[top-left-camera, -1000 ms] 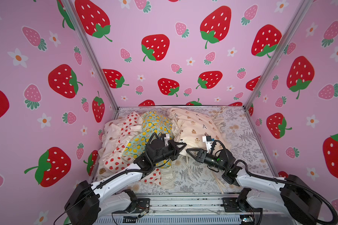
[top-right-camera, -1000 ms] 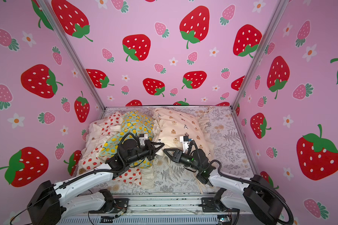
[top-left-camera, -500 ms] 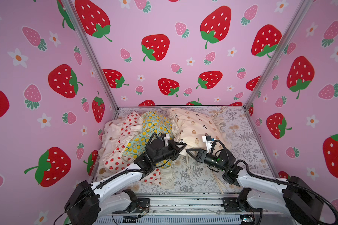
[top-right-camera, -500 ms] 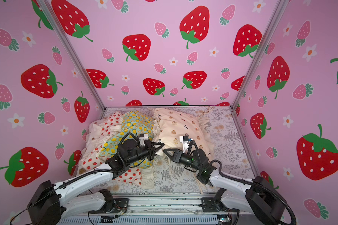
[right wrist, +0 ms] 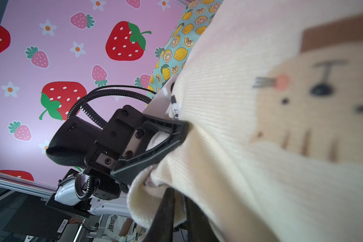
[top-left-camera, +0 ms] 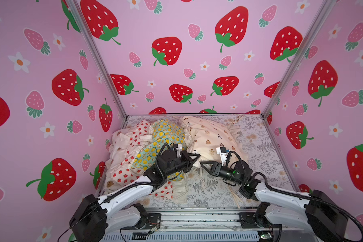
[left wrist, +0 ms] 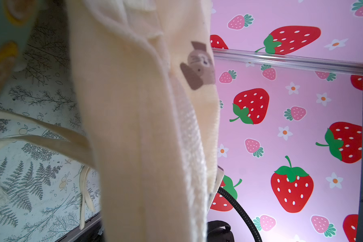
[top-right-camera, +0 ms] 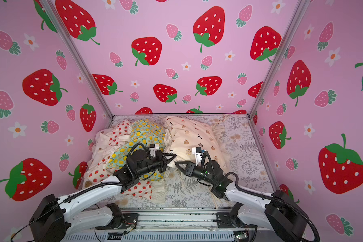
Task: Zip up pillowcases
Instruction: Zip the zipper on the pillowcase.
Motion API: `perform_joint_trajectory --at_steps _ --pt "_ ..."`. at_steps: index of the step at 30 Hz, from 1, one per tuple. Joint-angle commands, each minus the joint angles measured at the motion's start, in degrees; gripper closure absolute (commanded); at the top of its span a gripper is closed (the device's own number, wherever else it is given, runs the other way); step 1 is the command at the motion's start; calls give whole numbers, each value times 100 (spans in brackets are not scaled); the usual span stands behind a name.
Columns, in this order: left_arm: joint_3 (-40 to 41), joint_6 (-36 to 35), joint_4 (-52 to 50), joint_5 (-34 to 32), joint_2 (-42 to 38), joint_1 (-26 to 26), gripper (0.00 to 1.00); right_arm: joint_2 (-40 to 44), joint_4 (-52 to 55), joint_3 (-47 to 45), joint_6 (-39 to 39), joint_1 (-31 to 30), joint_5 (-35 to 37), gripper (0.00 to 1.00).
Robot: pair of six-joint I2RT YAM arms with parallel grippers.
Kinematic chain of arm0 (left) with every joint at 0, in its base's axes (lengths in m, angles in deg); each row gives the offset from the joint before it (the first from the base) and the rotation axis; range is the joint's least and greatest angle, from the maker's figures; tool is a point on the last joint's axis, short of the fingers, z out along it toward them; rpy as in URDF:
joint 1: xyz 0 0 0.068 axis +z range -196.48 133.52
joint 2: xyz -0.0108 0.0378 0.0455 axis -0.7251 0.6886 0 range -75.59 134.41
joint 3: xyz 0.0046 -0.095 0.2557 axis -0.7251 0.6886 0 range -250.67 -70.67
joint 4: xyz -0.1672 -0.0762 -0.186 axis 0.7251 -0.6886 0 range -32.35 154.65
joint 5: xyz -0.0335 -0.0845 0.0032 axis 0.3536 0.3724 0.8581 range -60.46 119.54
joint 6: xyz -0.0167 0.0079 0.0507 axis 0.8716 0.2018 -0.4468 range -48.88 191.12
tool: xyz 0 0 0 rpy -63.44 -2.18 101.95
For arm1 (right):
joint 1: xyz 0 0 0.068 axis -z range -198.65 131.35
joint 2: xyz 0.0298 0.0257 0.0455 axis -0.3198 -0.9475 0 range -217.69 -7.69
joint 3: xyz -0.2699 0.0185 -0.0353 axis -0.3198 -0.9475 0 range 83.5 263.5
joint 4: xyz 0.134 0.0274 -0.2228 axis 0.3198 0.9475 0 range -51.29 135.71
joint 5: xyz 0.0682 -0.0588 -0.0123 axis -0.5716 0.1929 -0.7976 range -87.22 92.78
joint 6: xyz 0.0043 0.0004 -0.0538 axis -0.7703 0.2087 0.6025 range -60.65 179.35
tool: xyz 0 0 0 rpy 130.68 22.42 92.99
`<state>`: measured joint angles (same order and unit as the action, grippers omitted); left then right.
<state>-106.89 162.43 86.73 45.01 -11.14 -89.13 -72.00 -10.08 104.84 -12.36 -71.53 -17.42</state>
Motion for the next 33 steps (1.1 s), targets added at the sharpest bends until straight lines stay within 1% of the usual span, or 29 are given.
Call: perform_joint_trajectory --at_steps 1,3,10,13,18,22,24,31,33 --pt "-60 23 196 36 -147 -10 100 105 169 220 122 -49 -10 88" --pt "-68 15 167 36 -166 -8 100 178 362 293 195 -47 18 92" --pt "-68 -5 99 36 -204 11 100 502 1577 645 530 -55 149 100" --pt "-77 -49 48 8 -252 33 100 594 2244 854 675 -64 174 100" --pt "-156 -183 -180 76 -334 134 100 740 4072 1432 974 -88 447 100" --pt "-143 -239 -260 173 -380 229 100 787 5216 1839 1095 -108 716 100" --pt "-89 -228 -124 199 -380 282 100 741 5792 2077 1175 -130 814 100" --pt "-51 -269 36 312 -418 600 100 508 7190 2544 1202 -177 1216 100" --pt "-158 -430 -146 367 -462 748 100 489 7695 2698 1242 -174 1485 100"
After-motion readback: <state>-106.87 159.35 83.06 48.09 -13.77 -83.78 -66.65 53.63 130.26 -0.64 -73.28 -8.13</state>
